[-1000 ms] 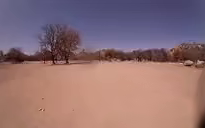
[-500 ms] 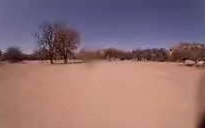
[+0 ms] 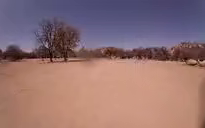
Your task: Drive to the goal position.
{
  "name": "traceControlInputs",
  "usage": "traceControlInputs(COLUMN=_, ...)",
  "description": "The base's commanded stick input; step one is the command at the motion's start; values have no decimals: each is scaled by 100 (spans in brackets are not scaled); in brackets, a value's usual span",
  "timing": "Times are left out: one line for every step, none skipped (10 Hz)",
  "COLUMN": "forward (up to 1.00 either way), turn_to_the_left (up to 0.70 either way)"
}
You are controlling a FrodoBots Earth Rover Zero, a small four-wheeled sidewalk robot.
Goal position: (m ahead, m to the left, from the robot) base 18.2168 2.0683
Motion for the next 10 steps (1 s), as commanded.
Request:
traceControlInputs(forward=100, turn_to_the_left=0)
traceControlInputs(forward=100, turn_to_the_left=0)
traceControlInputs(forward=100, turn_to_the_left=0)
traceControlInputs(forward=100, turn_to_the_left=0)
traceControlInputs(forward=100, turn_to_the_left=0)
traceControlInputs(forward=100, turn_to_the_left=0)
traceControlInputs(forward=100, turn_to_the_left=0)
traceControlInputs(forward=100, turn_to_the_left=0)
traceControlInputs(forward=100, turn_to_the_left=0)
traceControlInputs(forward=100, turn_to_the_left=0)
